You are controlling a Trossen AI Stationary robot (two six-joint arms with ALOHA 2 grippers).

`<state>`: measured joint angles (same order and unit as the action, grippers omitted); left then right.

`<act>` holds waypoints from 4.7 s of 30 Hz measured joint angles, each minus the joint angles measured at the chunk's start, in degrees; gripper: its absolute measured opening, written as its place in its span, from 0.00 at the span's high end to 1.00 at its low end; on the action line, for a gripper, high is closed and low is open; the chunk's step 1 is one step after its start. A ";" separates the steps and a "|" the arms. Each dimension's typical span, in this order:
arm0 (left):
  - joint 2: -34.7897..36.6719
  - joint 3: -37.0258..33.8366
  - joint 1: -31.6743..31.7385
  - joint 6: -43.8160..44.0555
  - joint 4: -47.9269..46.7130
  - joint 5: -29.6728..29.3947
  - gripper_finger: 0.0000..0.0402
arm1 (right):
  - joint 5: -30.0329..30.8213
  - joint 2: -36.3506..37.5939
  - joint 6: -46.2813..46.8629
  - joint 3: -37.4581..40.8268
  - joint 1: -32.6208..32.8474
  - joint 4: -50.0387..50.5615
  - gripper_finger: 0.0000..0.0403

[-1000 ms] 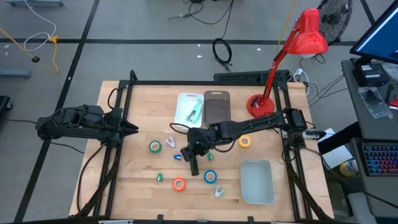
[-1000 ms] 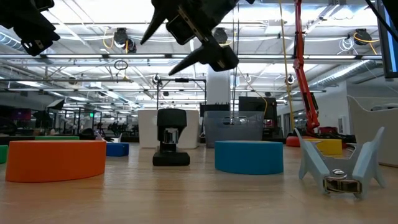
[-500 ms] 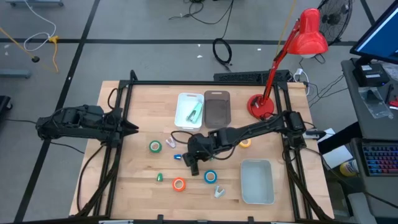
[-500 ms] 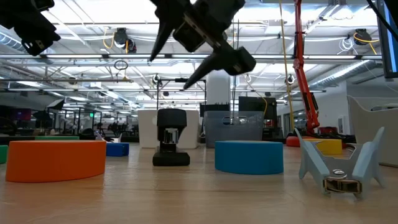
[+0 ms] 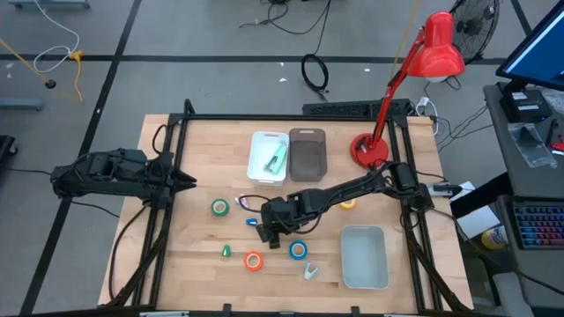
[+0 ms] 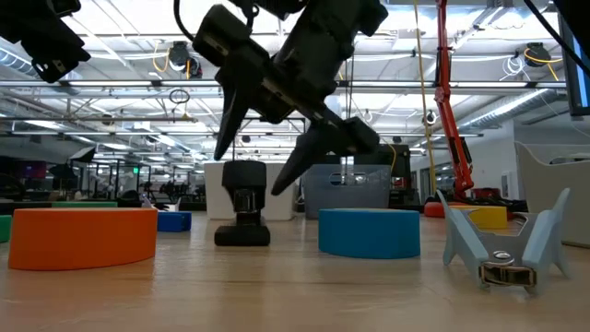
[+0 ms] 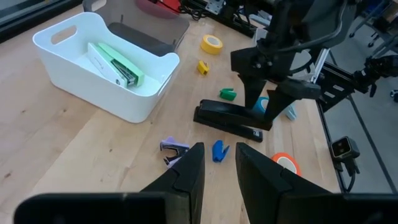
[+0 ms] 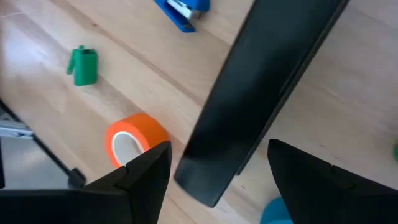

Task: Pick and place Stapler, Stapler remover, tape
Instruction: Put the black stapler into the white bin

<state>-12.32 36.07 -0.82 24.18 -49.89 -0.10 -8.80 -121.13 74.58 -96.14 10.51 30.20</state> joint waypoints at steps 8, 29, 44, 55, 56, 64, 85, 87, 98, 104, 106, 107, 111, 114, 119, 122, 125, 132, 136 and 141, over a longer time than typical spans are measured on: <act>0.00 0.00 0.00 0.07 -0.02 -0.02 0.77 | 0.01 0.01 1.11 0.42 -0.92 -0.17 0.35; 0.00 0.00 0.00 0.33 -0.07 -0.02 0.77 | -5.01 0.28 11.33 13.60 -2.35 -19.28 0.35; 0.00 0.00 0.00 0.33 -0.06 -0.02 0.77 | -5.07 0.14 11.74 13.64 -2.61 -19.83 0.39; 0.00 0.00 0.00 0.33 -0.02 0.00 0.77 | -4.29 2.62 11.46 13.75 -2.89 -19.84 0.69; 0.00 0.00 0.00 0.33 -0.02 -0.02 0.77 | -4.33 3.06 11.22 13.81 -2.89 -19.24 0.71; -0.02 -0.01 0.00 2.05 1.67 0.00 0.77 | -3.37 8.40 8.59 13.75 -2.83 -19.30 0.71; -26.90 -0.02 0.07 5.48 39.93 1.70 0.77 | 14.69 18.54 -19.17 13.68 -6.64 -27.24 0.70; -29.46 -0.02 0.63 6.24 42.60 1.44 0.77 | 14.67 18.54 -21.58 13.68 -7.13 -26.59 0.70; -36.19 -0.02 5.04 13.05 54.69 -0.11 0.77 | 20.12 18.50 -36.71 13.68 -7.94 -22.90 0.70; -37.14 -0.02 6.71 13.45 54.93 -4.64 0.77 | 29.11 19.94 -43.97 13.51 -7.98 -22.48 0.70; -37.42 -0.02 7.10 14.10 55.27 -5.63 0.77 | 31.44 21.07 -46.16 13.57 -7.92 -21.53 0.70; -37.71 -0.02 7.28 14.52 55.78 -6.03 0.77 | 32.61 21.35 -47.07 13.64 -7.87 -21.63 0.70; -39.52 -0.02 7.67 14.94 58.96 -8.10 0.71 | 36.28 22.14 -49.21 13.52 -8.01 -23.12 0.70; -41.92 -0.02 7.63 15.04 62.28 -10.05 0.61 | 37.01 22.49 -50.23 13.60 -8.40 -23.06 0.70; -45.47 -0.02 7.61 13.82 69.05 -10.99 0.43 | 39.01 22.52 -49.71 13.60 -9.55 -21.20 0.70; -46.88 -0.02 7.61 12.33 72.42 -11.11 0.34 | 39.12 22.52 -49.32 13.60 -10.15 -21.48 0.70; -47.77 -0.02 7.61 12.57 73.69 -13.76 0.29 | 39.04 22.54 -48.90 13.60 -10.64 -20.62 0.70; -48.48 -0.02 7.61 12.68 74.33 -18.51 0.28 | 40.69 22.52 -50.54 13.62 -11.68 -20.45 0.70; -48.48 -0.02 7.61 12.77 75.36 -18.51 0.31 | 40.45 22.52 -50.96 13.62 -11.70 -21.61 0.70; -49.75 0.00 7.22 12.27 76.74 -18.72 0.32 | 40.29 22.52 -51.49 13.62 -11.74 -23.27 0.70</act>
<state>-62.07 36.07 6.40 36.46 26.85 -18.82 31.50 -98.61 23.09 -82.52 -1.23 6.93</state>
